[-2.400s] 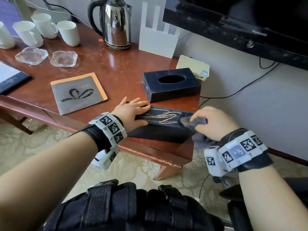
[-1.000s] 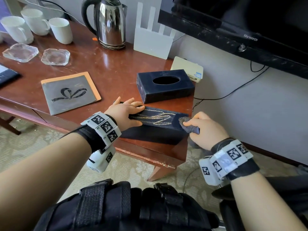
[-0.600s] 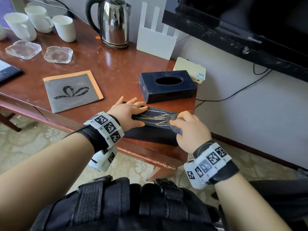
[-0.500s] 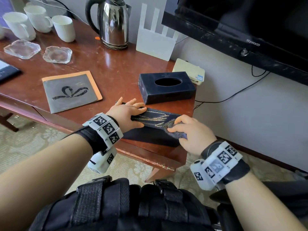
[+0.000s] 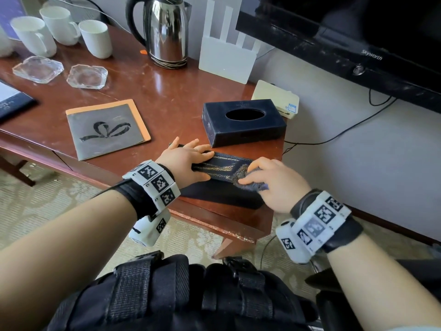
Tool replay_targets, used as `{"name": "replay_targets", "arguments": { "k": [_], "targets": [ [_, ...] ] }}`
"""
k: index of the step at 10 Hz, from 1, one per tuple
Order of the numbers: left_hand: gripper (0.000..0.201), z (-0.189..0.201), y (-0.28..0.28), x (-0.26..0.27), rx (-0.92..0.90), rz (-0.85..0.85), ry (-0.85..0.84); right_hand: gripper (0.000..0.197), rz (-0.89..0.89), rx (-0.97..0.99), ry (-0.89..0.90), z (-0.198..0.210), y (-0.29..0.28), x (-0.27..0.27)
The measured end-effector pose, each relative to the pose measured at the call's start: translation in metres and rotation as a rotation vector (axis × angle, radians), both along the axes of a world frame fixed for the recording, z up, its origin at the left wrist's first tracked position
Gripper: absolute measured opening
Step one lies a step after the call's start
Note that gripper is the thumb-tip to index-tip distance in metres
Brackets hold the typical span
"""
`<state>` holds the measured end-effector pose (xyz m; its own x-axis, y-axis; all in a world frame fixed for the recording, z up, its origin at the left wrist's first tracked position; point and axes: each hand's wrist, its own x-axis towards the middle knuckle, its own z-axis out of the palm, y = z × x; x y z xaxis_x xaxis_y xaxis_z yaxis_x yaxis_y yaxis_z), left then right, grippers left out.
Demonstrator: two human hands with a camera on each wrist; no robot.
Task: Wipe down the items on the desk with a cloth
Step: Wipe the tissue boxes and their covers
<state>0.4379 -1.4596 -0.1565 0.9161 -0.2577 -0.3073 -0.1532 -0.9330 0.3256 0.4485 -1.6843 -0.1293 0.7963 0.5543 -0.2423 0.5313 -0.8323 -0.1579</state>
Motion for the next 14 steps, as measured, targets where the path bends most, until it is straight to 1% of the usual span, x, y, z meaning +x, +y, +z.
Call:
{"name": "replay_targets", "arguments": {
  "k": [1, 2, 3, 4, 5, 6, 7, 8, 9, 10, 11, 12, 13, 14],
  "targets": [
    [0.061, -0.001, 0.001, 0.001, -0.013, 0.004, 0.001, 0.045, -0.23, 0.108, -0.072, -0.002, 0.005, 0.018],
    [0.061, -0.002, 0.001, 0.001, -0.022, 0.007, 0.003, 0.05, -0.287, 0.006, -0.146, -0.011, 0.026, 0.007],
    [0.061, -0.002, 0.001, 0.001, -0.02, 0.007, 0.004, 0.05, -0.099, -0.012, -0.143, -0.014, 0.031, -0.012],
    [0.061, -0.002, 0.001, 0.001, -0.016, 0.003, -0.004, 0.051, 0.018, 0.023, -0.029, -0.007, 0.021, -0.012],
    [0.061, -0.002, 0.002, 0.001, -0.031, 0.009, -0.01, 0.05, -0.114, 0.113, -0.043, -0.007, 0.017, 0.007],
    [0.061, -0.002, 0.002, 0.002, -0.05, 0.017, -0.01, 0.052, -0.275, 0.048, -0.134, -0.012, 0.031, 0.012],
    [0.061, -0.003, 0.002, 0.002, -0.057, 0.022, -0.005, 0.052, -0.102, -0.006, -0.182, -0.018, 0.046, -0.006],
    [0.061, -0.003, 0.002, 0.001, -0.047, 0.014, -0.012, 0.053, 0.064, 0.026, -0.102, -0.016, 0.04, -0.015],
    [0.061, -0.003, 0.002, 0.001, -0.041, 0.013, -0.01, 0.051, -0.048, 0.143, -0.033, -0.012, 0.034, -0.001],
    [0.063, -0.004, 0.003, 0.001, -0.062, 0.022, -0.016, 0.05, -0.249, 0.106, -0.1, -0.014, 0.045, 0.01],
    [0.064, -0.005, 0.003, 0.001, -0.077, 0.03, -0.023, 0.05, -0.141, 0.028, -0.162, -0.016, 0.056, -0.002],
    [0.064, -0.006, 0.003, 0.0, -0.076, 0.021, -0.04, 0.051, 0.029, 0.075, -0.036, -0.014, 0.047, -0.012],
    [0.065, -0.007, 0.004, 0.0, -0.057, 0.003, -0.056, 0.049, -0.016, 0.17, 0.038, -0.012, 0.039, 0.0],
    [0.068, -0.01, 0.008, 0.001, -0.08, -0.006, -0.058, 0.05, -0.236, 0.207, -0.026, -0.015, 0.048, 0.011]
  ]
}}
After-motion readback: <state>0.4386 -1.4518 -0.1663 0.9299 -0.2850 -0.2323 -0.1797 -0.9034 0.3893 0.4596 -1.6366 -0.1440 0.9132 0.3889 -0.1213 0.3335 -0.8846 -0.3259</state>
